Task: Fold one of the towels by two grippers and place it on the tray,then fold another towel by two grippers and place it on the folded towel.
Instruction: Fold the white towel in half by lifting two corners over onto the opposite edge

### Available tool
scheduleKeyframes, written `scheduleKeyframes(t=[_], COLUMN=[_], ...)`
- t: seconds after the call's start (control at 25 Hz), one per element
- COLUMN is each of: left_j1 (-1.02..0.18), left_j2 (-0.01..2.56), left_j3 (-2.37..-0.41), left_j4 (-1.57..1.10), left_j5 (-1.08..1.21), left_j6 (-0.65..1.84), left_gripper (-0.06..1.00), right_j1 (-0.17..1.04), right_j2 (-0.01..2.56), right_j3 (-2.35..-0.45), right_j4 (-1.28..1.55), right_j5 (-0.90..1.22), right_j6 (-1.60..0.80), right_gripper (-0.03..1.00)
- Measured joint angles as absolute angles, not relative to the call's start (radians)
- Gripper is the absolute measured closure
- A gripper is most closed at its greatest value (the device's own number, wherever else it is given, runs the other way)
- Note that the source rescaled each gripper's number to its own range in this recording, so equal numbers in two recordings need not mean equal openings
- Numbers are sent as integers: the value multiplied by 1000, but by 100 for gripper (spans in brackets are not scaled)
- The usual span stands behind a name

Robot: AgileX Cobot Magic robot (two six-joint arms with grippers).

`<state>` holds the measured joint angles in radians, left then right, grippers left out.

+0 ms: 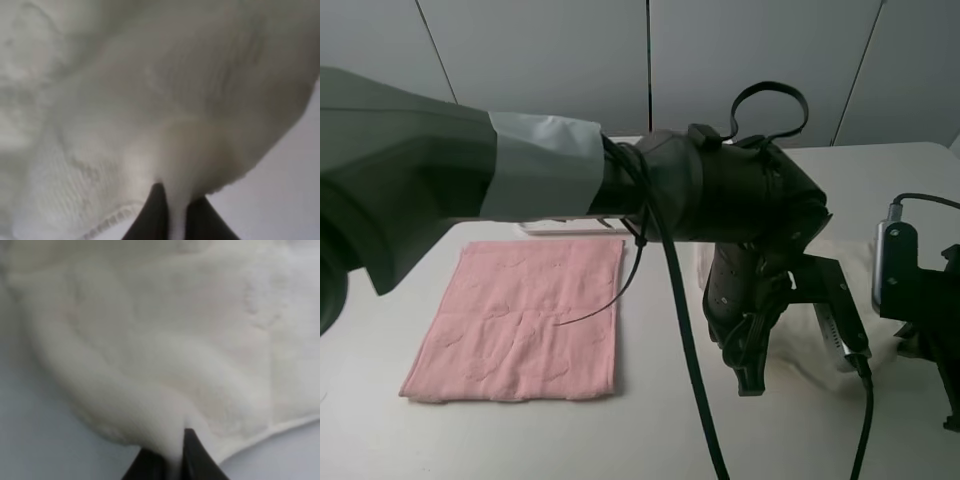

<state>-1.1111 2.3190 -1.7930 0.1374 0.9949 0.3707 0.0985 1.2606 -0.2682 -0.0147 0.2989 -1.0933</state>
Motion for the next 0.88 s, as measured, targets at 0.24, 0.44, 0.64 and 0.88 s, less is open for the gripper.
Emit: scheduleKeyframes(t=[0.24, 0.44, 0.64, 0.88], left_j1=[-1069, -1001, -933, -882], left_j2=[2319, 2319, 2319, 2319], left_j3=[-1911, -1960, -1976, -1976], left_j4=[82, -8, -139, -175], left_j5=[1059, 1089, 1095, 1091], left_j6=[371, 370, 368, 351], left_gripper=[94, 94, 94, 94], right_j1=[99, 99, 99, 99], right_j2=[1167, 1163, 1163, 1190], right_j3=[-282, -350, -421, -441], right_j4=[-12, -12, -12, -21], right_j5=[362, 439, 445, 445], right_j6=[-937, -788, -622, -482], right_gripper=[97, 97, 97, 97])
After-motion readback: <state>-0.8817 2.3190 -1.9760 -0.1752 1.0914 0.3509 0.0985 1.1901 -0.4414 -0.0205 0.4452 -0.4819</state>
